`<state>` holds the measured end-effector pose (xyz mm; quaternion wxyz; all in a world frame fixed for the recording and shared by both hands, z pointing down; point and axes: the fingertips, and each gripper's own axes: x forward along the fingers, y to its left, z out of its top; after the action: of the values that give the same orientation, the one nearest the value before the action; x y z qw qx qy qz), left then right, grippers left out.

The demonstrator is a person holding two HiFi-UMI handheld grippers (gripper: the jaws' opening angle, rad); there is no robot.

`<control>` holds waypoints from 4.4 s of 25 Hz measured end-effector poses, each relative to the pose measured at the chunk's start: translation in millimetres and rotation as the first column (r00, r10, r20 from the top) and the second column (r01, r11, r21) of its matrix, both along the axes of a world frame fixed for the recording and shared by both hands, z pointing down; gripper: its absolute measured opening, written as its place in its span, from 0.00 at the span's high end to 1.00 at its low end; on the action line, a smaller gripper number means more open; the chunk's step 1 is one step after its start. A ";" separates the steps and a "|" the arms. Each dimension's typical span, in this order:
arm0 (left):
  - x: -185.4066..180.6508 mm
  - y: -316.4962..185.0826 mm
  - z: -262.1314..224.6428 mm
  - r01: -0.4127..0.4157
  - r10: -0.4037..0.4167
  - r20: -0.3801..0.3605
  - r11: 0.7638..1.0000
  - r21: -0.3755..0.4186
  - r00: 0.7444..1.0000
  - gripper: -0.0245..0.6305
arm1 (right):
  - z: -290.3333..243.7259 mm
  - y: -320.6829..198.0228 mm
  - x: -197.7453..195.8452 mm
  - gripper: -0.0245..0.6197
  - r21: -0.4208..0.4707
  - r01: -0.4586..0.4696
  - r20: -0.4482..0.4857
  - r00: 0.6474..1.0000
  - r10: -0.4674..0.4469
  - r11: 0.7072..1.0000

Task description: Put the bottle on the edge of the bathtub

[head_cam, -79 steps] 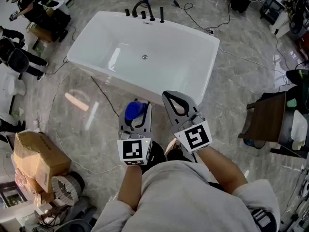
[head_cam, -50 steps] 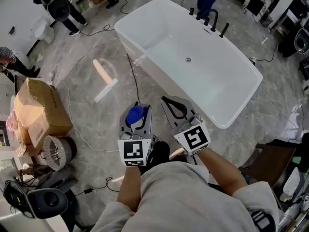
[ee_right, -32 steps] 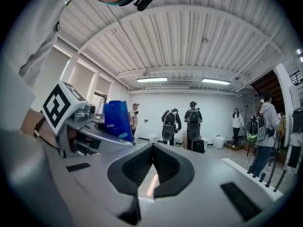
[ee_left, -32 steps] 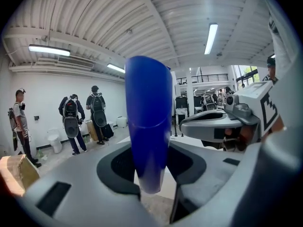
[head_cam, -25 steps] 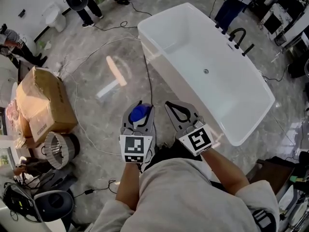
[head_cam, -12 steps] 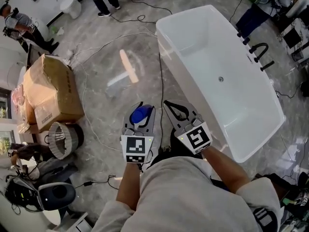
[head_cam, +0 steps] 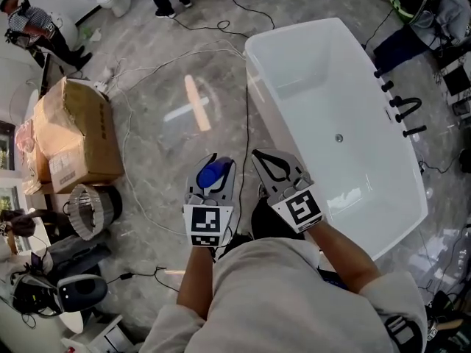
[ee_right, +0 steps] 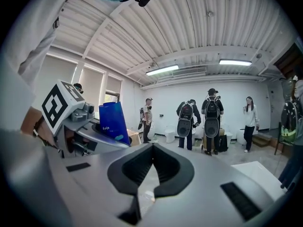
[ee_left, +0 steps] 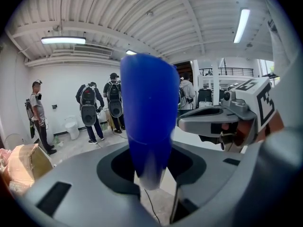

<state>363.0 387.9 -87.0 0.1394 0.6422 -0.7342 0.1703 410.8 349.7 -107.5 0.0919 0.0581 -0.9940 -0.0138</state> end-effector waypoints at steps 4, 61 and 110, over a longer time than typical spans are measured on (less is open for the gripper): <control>-9.2 -32.5 5.3 0.003 -0.003 -0.019 1.000 -0.006 1.000 0.70 | 5.2 -33.4 -8.8 0.95 0.011 0.020 -0.016 1.000 -0.020 1.000; -332.1 -142.4 65.1 -0.340 0.332 -0.078 0.930 -0.138 0.940 0.70 | 36.3 -105.0 -357.9 0.95 -0.004 0.147 -0.134 0.980 -0.147 0.989; -390.2 -292.9 192.0 -0.733 0.710 -0.186 0.670 -0.117 0.679 0.66 | 150.4 -232.1 -467.5 0.73 -0.115 0.359 -0.199 0.905 -0.375 0.926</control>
<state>-27.2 95.0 105.0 0.1639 0.8740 -0.3911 0.2375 -56.7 117.6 42.9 0.1981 -0.1354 -0.9708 0.0007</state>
